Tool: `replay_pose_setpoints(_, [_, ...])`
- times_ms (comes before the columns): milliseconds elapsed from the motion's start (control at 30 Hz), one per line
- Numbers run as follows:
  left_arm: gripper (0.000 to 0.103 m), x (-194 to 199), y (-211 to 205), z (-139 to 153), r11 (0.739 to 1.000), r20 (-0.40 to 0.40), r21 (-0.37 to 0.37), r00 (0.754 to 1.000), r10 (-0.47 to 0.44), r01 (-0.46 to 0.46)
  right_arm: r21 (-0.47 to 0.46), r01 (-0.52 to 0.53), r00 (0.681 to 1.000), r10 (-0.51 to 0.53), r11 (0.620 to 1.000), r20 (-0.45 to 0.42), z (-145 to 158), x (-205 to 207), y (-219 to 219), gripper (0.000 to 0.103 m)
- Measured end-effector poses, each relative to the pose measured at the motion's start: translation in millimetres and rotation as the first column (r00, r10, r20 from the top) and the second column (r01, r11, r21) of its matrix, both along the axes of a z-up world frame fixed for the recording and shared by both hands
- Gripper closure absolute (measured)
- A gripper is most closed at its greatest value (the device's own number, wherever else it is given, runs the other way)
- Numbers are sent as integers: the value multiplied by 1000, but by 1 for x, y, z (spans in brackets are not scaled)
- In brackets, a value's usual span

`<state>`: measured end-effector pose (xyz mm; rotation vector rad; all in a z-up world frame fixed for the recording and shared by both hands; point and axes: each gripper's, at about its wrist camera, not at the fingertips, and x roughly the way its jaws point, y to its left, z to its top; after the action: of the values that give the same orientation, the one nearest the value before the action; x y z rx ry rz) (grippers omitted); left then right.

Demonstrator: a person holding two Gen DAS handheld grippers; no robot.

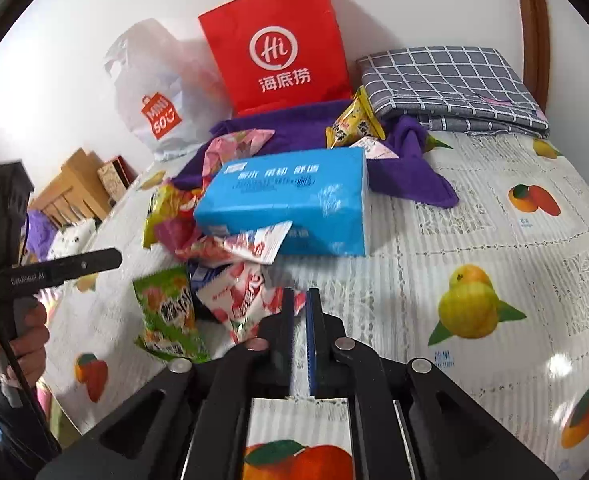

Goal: Organize snacks
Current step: 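Withdraw both tools back toward the snack pile, then grasp the pink strawberry candy bag with the right gripper while the left gripper approaches the green snack bag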

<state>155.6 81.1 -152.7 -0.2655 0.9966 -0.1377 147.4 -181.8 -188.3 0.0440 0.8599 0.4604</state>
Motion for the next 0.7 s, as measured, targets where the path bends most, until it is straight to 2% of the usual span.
replay_pose_setpoints(67, [36,-2,-4,0,1000,0,8,1000,-8,8,-16,-23,1000,23,1000,13,-5,-3,8,60])
replay_pose_setpoints(133, [36,-5,-5,1,1000,4,17,1000,-11,11,-45,-59,998,60,997,34,-11,-4,20,53])
replay_pose_setpoints(300, [36,-12,7,5,1000,13,28,1000,8,-8,-121,-122,989,131,985,72,-20,-2,46,45])
replay_pose_setpoints(367, [36,-13,13,6,999,15,27,1000,18,-18,-142,-152,984,164,978,76,-23,1,55,39])
replay_pose_setpoints(700, [36,-16,29,1,999,12,-2,999,42,-42,-228,-240,968,251,944,23,-45,17,78,33])
